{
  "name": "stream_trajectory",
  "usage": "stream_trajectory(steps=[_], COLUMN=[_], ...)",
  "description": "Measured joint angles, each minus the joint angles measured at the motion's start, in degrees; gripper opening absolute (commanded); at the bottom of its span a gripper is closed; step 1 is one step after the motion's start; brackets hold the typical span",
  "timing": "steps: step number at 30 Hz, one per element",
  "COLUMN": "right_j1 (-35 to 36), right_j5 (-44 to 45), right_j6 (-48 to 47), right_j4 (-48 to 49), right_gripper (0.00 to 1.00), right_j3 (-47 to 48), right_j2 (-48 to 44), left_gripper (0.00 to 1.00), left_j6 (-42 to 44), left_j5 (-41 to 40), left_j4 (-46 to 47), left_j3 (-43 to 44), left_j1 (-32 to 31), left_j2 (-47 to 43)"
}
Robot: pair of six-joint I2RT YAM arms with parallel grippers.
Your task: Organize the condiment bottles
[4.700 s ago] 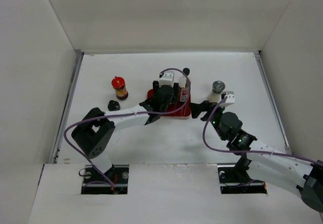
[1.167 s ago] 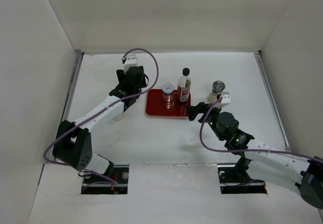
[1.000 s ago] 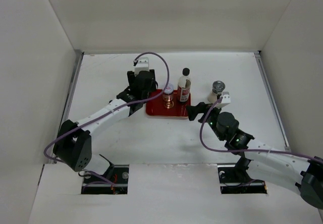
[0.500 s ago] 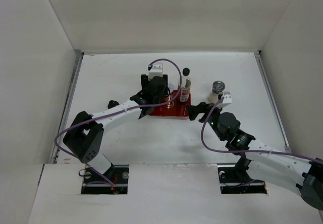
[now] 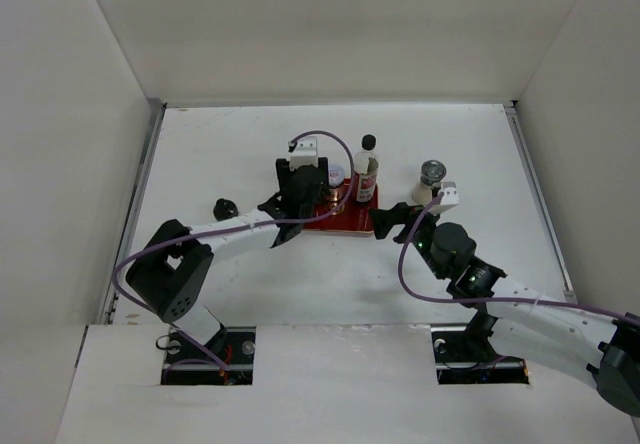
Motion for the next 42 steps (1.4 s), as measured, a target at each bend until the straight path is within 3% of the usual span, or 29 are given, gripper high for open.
stream_trajectory(steps=[5, 12, 14, 19, 22, 25, 27, 30, 32, 33, 36, 39, 42], right_j1=[0.0, 0.0, 0.0, 0.0, 0.0, 0.0, 0.0, 0.0, 0.0, 0.0, 0.0, 0.0, 0.0], right_j5=[0.0, 0.0, 0.0, 0.0, 0.0, 0.0, 0.0, 0.0, 0.0, 0.0, 0.0, 0.0, 0.0], right_j6=[0.0, 0.0, 0.0, 0.0, 0.0, -0.1, -0.3, -0.2, 0.0, 0.0, 0.2, 0.2, 0.1], right_j4=[0.0, 0.0, 0.0, 0.0, 0.0, 0.0, 0.0, 0.3, 0.3, 0.3, 0.3, 0.3, 0.3], right_gripper=[1.0, 1.0, 1.0, 1.0, 0.99, 0.79, 0.46, 0.3, 0.32, 0.38, 0.66, 0.88, 0.95], right_j3=[0.0, 0.0, 0.0, 0.0, 0.0, 0.0, 0.0, 0.0, 0.0, 0.0, 0.0, 0.0, 0.0], right_j2=[0.0, 0.0, 0.0, 0.0, 0.0, -0.1, -0.5, -0.8, -0.8, -0.8, -0.7, -0.5, 0.0], left_gripper=[0.38, 0.79, 0.86, 0.95, 0.9, 0.72, 0.6, 0.56, 0.63, 0.69, 0.78, 0.81, 0.81], left_j6=[0.2, 1.0, 1.3, 2.0, 2.4, 2.6, 2.2, 0.1, -2.5, -4.2, -8.3, -11.1, -12.5], left_j5=[-0.6, -2.1, -2.8, -3.7, -4.4, -5.4, -6.0, -6.8, -7.3, -7.5, -7.5, -6.2, -5.3], left_j4=[6.2, 13.0, 14.5, 15.7, 14.3, 11.6, 8.3, 0.1, -6.9, -11.1, -21.7, -29.5, -33.3], left_j3=[-3.1, -6.1, -6.4, -7.0, -7.4, -8.2, -9.8, -11.3, -11.3, -11.3, -11.8, -12.9, -14.3], left_j1=[0.4, -0.1, -0.5, -1.0, -1.2, -1.6, -1.7, -1.5, -0.5, 0.3, 4.0, 8.5, 11.3], left_j2=[0.7, 0.9, 0.8, -0.5, -3.9, -10.1, -16.5, -26.4, -31.5, -33.8, -38.4, -39.1, -36.6])
